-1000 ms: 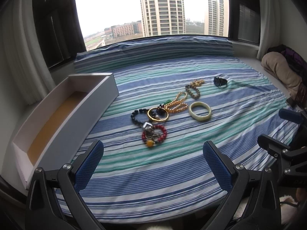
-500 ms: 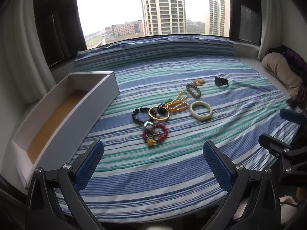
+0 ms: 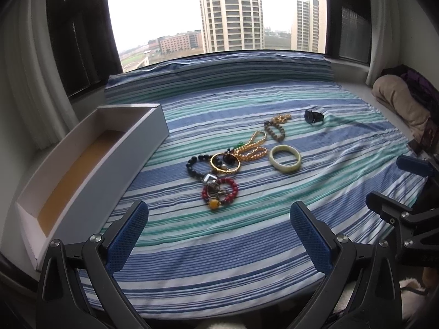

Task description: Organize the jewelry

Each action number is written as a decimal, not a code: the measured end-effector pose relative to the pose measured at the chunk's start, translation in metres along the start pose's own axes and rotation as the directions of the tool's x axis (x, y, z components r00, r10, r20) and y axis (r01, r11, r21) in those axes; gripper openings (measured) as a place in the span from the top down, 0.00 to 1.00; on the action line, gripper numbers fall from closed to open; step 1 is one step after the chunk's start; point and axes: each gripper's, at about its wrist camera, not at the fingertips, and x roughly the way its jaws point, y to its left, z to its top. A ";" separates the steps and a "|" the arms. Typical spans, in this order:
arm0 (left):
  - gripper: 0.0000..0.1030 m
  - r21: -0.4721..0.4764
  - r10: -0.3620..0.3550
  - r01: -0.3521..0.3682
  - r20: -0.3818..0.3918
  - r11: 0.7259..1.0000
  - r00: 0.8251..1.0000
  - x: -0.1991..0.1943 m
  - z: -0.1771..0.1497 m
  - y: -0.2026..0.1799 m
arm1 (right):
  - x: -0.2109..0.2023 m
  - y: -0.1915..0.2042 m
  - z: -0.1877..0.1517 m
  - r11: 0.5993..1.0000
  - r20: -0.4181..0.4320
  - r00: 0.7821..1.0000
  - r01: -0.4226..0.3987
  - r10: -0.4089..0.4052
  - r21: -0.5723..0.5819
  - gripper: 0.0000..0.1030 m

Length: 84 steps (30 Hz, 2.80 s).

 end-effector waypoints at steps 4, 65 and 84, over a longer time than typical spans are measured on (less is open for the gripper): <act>0.00 -0.003 0.004 -0.004 0.001 1.000 1.000 -0.001 0.000 0.001 | 0.000 0.001 -0.001 1.000 0.002 1.000 0.000 0.000 -0.001 0.09; 0.00 -0.169 -0.080 0.053 -0.155 0.984 0.985 0.045 -0.004 0.036 | 0.025 -0.005 -0.011 0.998 -0.068 0.997 -0.044 0.047 0.037 0.09; 0.00 -0.265 -0.180 0.126 -0.188 0.956 0.966 0.089 0.009 0.063 | 0.025 -0.012 -0.015 0.997 -0.074 0.996 -0.046 0.050 0.055 0.09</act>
